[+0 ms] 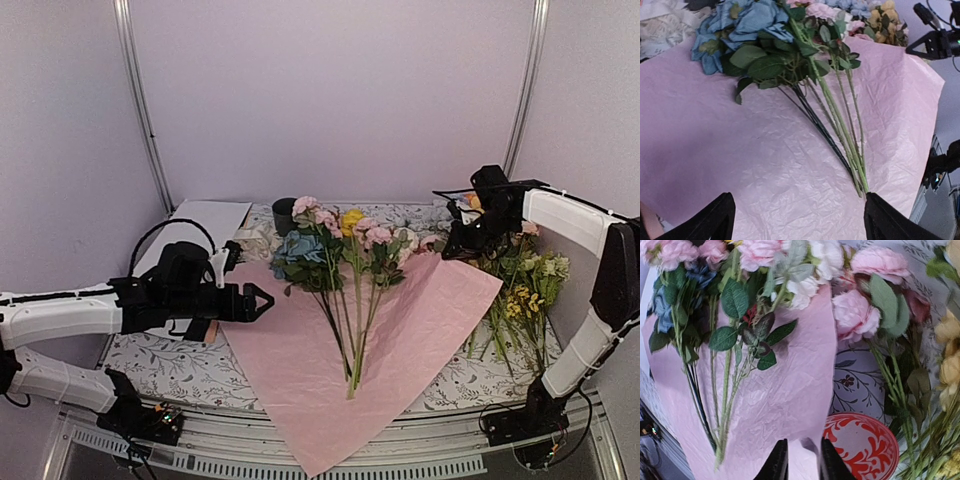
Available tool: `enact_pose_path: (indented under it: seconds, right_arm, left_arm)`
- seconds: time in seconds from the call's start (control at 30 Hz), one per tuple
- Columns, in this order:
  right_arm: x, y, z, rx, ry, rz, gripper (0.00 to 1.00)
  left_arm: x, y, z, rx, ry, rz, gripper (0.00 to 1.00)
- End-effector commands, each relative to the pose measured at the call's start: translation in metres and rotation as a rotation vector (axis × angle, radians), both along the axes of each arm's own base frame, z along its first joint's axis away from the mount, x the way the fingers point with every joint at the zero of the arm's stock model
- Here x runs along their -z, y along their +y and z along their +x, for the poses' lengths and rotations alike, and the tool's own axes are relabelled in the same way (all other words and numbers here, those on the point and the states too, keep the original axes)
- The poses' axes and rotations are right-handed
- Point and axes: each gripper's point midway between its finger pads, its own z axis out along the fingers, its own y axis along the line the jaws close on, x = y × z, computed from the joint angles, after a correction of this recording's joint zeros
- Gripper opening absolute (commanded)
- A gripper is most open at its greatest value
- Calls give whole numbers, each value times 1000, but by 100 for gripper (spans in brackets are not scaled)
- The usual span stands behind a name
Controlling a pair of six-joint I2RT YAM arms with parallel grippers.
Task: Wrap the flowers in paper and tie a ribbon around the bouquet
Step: Adjust the flattened wrapping paper at the center of the board, then pick up the bottom corner of the flattened wrapping paper from the center of the board.
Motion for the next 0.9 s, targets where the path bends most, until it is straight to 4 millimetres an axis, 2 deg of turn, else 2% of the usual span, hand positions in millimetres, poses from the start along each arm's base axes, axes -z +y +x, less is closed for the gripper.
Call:
enact_pose_path:
  seconds: [0.0, 0.07, 0.13, 0.3, 0.37, 0.43, 0.53, 0.6, 0.7, 0.8, 0.83, 0.87]
  right_arm:
    - [6, 14, -15, -60, 56, 86, 33]
    - [10, 20, -27, -83, 78, 133, 42]
    - [15, 23, -38, -98, 101, 165, 46]
    - [16, 18, -57, -93, 126, 158, 56]
    - [16, 3, -57, -49, 110, 51, 59]
    - [10, -25, -48, 32, 63, -151, 61]
    - [-25, -39, -36, 94, -66, -411, 64]
    - [-46, -19, -38, 49, -144, -503, 69]
    - [-56, 41, -61, -113, -203, -488, 78]
    - [-42, 128, -114, -436, -233, -320, 95]
    - [-31, 153, -139, -549, -218, -260, 100]
    - [-18, 174, -162, -656, -213, -214, 99]
  left_arm:
    - [14, 1, -9, 56, -13, 117, 92]
    - [30, 15, -4, -24, 55, 130, 92]
    - [35, 14, -4, -36, 79, 116, 91]
    - [8, -34, -22, 223, -35, 127, 88]
    - [2, -41, -27, 260, -64, 167, 89]
    - [3, -37, -24, 234, -61, 193, 91]
    - [14, -24, -15, 154, -20, 224, 93]
    - [23, -16, -10, 104, 32, 224, 93]
    - [28, -9, -4, 44, 87, 173, 93]
    - [31, -1, 5, -8, 125, 117, 93]
    - [33, 3, 8, -25, 135, 112, 93]
    - [35, 5, 9, -30, 145, 112, 93]
